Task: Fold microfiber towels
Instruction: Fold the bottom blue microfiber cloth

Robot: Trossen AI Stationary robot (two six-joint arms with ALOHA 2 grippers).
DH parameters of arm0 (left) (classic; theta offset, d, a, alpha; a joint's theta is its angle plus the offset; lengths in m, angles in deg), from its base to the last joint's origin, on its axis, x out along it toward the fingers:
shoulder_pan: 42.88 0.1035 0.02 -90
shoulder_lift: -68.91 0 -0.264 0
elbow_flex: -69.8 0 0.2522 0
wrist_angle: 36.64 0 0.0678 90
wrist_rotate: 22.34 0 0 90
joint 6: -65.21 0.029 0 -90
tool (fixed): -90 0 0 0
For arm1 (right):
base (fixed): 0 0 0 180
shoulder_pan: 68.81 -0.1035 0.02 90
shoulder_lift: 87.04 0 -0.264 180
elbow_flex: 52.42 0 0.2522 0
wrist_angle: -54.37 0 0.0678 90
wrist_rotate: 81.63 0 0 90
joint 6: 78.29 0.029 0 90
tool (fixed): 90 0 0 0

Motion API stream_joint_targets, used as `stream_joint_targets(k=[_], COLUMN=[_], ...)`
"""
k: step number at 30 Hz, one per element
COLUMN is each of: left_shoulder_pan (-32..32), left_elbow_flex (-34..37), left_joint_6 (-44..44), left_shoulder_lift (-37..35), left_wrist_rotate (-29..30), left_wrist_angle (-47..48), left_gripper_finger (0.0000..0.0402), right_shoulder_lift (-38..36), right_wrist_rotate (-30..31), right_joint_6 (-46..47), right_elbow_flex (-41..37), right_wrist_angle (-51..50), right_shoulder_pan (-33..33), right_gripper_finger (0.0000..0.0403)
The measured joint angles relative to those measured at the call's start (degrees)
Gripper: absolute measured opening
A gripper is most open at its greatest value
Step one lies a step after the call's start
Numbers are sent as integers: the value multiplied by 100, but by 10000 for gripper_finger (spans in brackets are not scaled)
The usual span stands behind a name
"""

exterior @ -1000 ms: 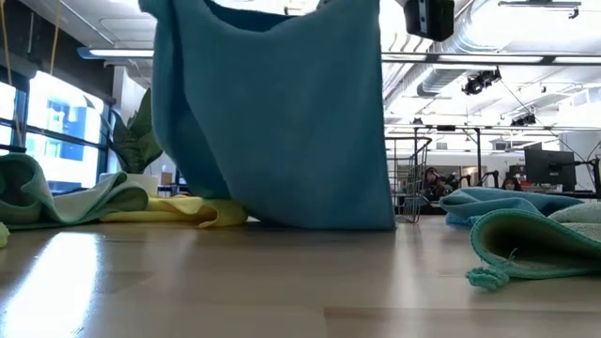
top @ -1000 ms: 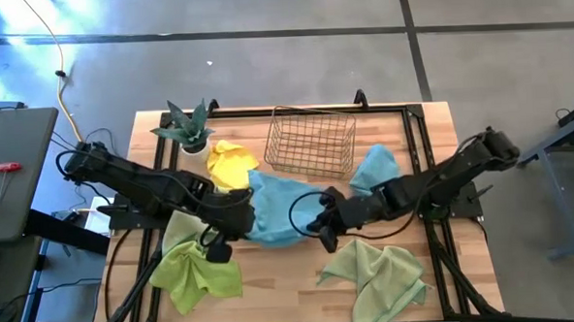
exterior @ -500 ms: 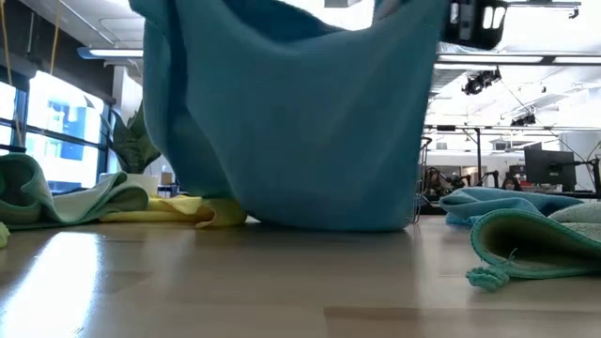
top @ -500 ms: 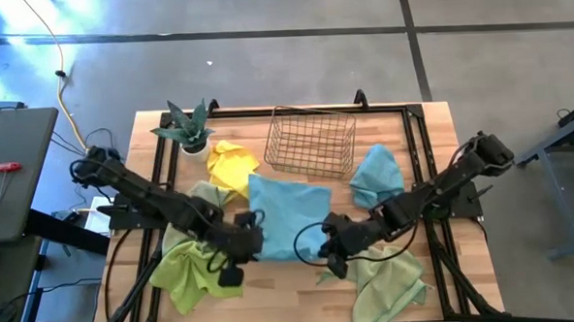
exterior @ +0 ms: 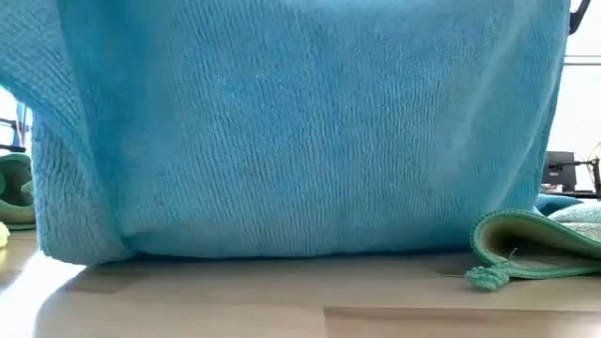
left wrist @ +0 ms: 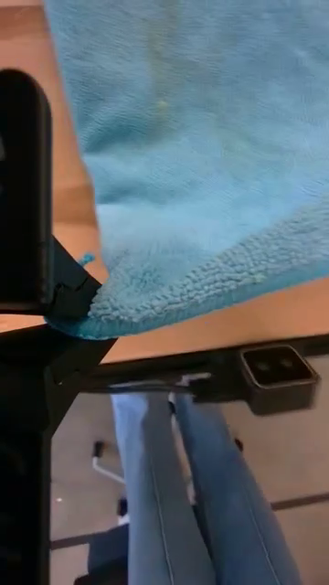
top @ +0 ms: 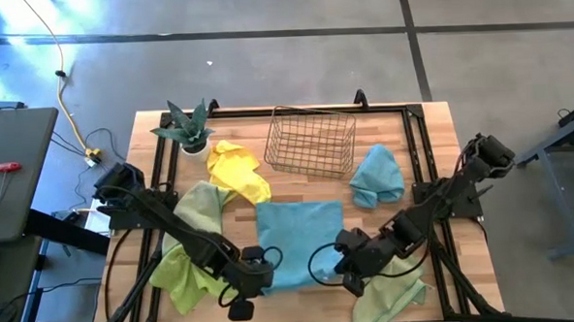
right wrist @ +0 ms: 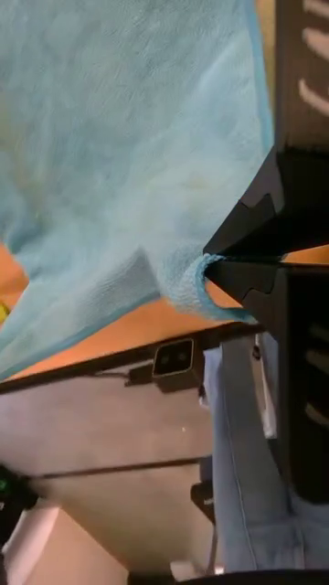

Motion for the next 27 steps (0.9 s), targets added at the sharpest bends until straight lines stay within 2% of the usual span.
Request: stream_joint_targets(k=[9, 15, 22, 27], left_shoulder_pan=[404, 719, 1148, 1492], left_elbow_flex=[-2, -2, -2, -2], left_joint_6=[412, 654, 1238, 2027], left_shoulder_lift=[17, 4, 4, 2], left_wrist_rotate=[190, 655, 669, 427], left_wrist_angle=[244, 850, 1078, 1723], left_gripper_finger=[0, 0, 0, 0], right_shoulder_lift=[213, 197, 190, 190], right_wrist_rotate=[459, 745, 1124, 1212], right_joint_6=[101, 232, 137, -124], right_elbow_flex=[0, 0, 0, 0], right_wrist_angle=[-589, -1342, -1485, -1537], right_shoulder_pan=[25, 126, 417, 727], right_gripper_finger=[0, 0, 2, 13])
